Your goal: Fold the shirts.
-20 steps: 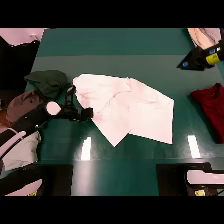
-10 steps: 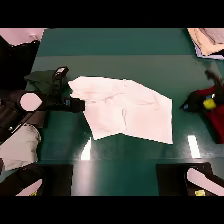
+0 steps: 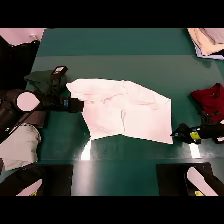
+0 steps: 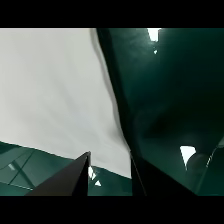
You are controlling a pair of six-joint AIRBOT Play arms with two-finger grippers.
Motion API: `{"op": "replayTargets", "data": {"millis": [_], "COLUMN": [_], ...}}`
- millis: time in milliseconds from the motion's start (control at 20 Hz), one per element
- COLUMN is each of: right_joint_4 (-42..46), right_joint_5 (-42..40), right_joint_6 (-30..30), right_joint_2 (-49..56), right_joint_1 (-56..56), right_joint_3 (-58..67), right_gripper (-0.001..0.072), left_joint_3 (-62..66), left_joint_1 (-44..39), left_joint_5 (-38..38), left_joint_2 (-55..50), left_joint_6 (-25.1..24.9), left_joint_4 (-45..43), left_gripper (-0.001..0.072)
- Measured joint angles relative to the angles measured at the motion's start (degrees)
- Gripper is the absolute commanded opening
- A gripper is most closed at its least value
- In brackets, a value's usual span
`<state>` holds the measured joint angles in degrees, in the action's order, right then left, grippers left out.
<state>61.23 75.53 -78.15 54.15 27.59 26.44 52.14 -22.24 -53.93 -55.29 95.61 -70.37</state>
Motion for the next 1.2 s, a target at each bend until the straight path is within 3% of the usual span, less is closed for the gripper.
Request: {"op": "replayTargets", "data": {"millis": [400,450,500,600,900,1200], "right_joint_4": [-0.4,-0.5,-0.5,-0.4,0.3,0.0], "right_joint_5": [-0.9,-0.6,-0.4,-0.4,-1.8,-6.4], "right_joint_6": [0.2,0.2,0.3,0.3,-0.8,-5.1], "right_joint_2": [1.3,2.2,3.3,5.1,4.3,-4.5], "right_joint_1": [-0.1,-0.8,-1.8,-4.4,-12.3,-12.2], "right_joint_3": [-1.8,-1.8,-1.8,-1.8,8.9,38.3], "right_gripper": [0.0293,0.0234,0.011,0.0018,0.0018,0.0018], "left_joint_3": [0.0,0.0,0.0,0.2,10.8,39.7], "left_joint_1": [0.0,0.0,0.0,0.0,0.0,0.0], "left_joint_5": [-1.4,-1.6,-1.8,-1.9,-3.2,-8.4], "left_joint_2": [0.0,0.0,0.0,0.0,0.0,0.0], "left_joint_6": [0.0,0.0,0.0,0.0,0.0,-0.1], "left_joint_4": [0.1,0.1,0.1,0.1,-3.0,-13.3], "left_gripper": [0.0026,0.0025,0.0025,0.0025,0.0025,0.0025]}}
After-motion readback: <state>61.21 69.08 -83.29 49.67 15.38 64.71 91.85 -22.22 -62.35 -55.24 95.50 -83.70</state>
